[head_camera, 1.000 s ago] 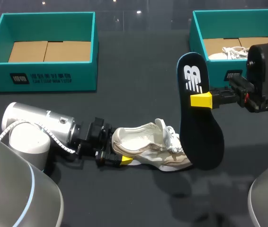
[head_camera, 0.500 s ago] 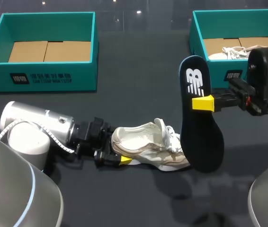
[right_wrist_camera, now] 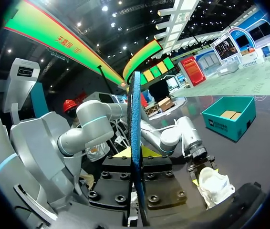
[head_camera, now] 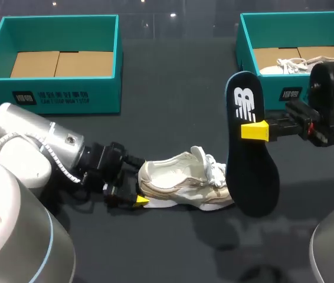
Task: Take the shoe out of the shoebox, open the shoe tongue, remove and reinsert the insole, then place the shoe into the shoebox
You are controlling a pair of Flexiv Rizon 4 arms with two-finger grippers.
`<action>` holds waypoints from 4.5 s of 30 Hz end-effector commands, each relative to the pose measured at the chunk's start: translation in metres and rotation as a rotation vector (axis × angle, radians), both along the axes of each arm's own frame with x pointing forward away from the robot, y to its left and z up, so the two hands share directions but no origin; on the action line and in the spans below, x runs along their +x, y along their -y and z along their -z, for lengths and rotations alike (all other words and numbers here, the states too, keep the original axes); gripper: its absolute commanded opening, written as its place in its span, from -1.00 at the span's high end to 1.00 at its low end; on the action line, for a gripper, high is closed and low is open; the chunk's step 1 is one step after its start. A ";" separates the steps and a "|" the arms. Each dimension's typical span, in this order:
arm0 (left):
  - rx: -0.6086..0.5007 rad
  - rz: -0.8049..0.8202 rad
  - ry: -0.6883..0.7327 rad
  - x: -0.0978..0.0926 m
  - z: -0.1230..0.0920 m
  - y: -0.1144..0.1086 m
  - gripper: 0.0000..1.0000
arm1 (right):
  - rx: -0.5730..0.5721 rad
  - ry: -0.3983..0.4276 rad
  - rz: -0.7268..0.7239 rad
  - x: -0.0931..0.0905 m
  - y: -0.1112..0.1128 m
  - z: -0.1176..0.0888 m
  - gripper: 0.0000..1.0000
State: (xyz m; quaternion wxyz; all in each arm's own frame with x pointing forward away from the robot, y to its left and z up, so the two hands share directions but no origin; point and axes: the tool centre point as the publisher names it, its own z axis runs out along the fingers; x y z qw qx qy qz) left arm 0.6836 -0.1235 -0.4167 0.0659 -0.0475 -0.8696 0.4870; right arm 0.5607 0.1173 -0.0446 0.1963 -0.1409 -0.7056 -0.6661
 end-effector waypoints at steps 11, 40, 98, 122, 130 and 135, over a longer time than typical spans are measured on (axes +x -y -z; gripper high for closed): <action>0.147 0.043 0.041 0.000 -0.016 -0.008 -1.00 | -0.040 0.007 0.098 -0.011 0.003 0.001 1.00; 0.802 -0.136 0.038 -0.006 -0.049 -0.024 -1.00 | -0.040 0.007 0.098 -0.011 0.003 0.001 1.00; 0.914 -0.075 0.145 0.050 -0.052 0.074 -1.00 | -0.040 0.007 0.098 -0.011 0.003 0.001 1.00; 0.960 -0.078 0.113 0.043 -0.026 0.072 1.00 | -0.040 0.007 0.098 -0.011 0.003 0.001 1.00; 0.928 -0.011 0.099 0.041 -0.038 0.068 1.00 | -0.040 0.007 0.098 -0.011 0.003 0.001 1.00; 0.919 0.051 0.105 0.041 -0.050 0.068 1.00 | -0.040 0.007 0.098 -0.011 0.003 0.001 1.00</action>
